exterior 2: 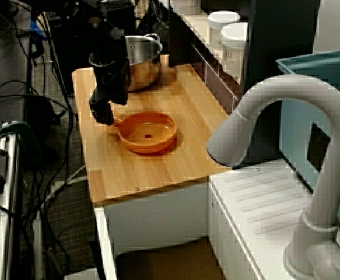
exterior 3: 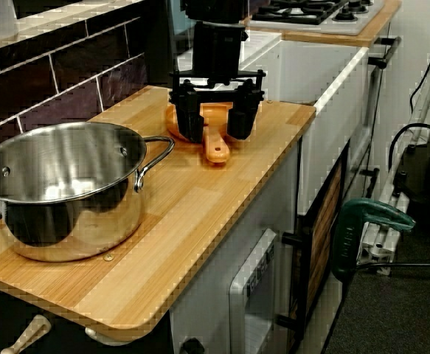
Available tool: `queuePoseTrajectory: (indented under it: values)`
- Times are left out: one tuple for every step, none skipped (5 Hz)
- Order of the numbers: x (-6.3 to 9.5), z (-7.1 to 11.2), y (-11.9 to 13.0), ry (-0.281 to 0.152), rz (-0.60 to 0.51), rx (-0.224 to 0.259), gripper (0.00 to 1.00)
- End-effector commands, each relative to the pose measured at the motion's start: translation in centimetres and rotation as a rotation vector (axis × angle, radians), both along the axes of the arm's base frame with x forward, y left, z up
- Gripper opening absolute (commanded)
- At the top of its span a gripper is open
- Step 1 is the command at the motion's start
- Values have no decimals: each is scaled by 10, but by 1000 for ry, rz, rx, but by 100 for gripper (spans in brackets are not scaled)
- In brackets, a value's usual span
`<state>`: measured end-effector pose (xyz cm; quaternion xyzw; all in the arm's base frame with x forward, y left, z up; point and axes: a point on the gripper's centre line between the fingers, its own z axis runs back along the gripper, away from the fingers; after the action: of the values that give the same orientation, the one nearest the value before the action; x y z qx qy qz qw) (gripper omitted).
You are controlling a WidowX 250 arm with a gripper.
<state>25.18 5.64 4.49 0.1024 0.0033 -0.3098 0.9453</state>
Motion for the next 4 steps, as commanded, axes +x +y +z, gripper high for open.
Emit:
queuePoseTrajectory:
  values:
    - [0, 0, 0, 0, 0, 0, 100]
    - [-7, 2, -2, 9, -68, -45, 100]
    - [-15, 4, -4, 6, -93, -59, 100]
    - [-18, 5, -3, 1, -94, -63, 100]
